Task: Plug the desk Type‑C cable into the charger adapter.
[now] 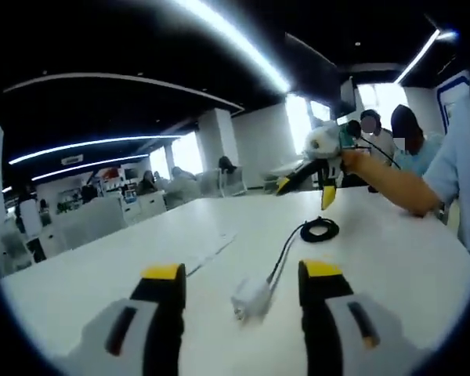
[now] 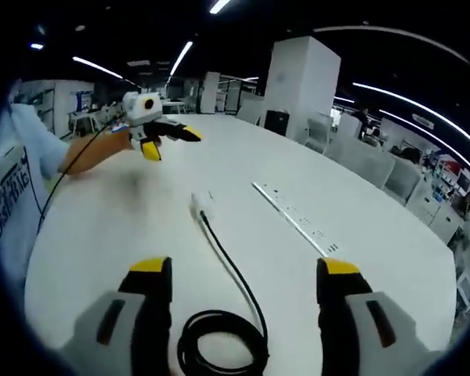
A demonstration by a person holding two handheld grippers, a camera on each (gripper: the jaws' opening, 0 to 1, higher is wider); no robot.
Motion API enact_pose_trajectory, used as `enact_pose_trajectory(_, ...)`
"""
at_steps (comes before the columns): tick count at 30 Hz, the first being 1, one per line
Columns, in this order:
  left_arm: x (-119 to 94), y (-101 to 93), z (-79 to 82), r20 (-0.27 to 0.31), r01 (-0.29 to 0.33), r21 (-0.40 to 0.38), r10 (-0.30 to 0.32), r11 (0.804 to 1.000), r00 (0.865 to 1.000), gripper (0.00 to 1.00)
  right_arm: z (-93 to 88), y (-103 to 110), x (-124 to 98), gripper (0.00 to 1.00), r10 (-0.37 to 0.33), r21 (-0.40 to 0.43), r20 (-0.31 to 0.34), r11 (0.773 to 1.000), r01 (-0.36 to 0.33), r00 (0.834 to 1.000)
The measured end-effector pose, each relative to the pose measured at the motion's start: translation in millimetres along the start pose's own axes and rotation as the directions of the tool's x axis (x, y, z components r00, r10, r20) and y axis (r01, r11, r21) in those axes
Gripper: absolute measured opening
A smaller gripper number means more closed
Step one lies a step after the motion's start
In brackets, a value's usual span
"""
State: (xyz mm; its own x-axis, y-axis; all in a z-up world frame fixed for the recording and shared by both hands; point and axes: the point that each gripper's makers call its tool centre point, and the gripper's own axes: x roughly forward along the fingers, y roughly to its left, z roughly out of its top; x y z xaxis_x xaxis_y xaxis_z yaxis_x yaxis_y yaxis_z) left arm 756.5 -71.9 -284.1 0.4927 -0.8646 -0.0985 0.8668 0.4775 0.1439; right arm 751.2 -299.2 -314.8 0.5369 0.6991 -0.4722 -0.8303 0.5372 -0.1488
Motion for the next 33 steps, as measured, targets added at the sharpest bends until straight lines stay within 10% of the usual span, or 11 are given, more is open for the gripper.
enact_pose_trajectory(15, -53, -18.5, 2.7, 0.068, -0.042, -0.118, 0.05, 0.992, 0.996, 0.77, 20.7, 17, -5, 0.95, -0.136, 0.05, 0.119, 0.99, 0.131, 0.984)
enact_pose_trajectory(21, -67, -36.3, 15.5, 0.092, -0.026, -0.113, 0.037, 0.993, 0.995, 0.78, 43.7, 31, -27, 0.98, -0.169, 0.131, 0.268, 0.982, 0.138, 0.948)
enact_pose_trajectory(33, -87, -61.2, 25.6, 0.148, -0.018, -0.103, 0.034, 0.994, 0.988, 0.93, 44.0, 69, -58, 0.98, -0.237, 0.11, 0.36, 0.971, 0.211, 0.902)
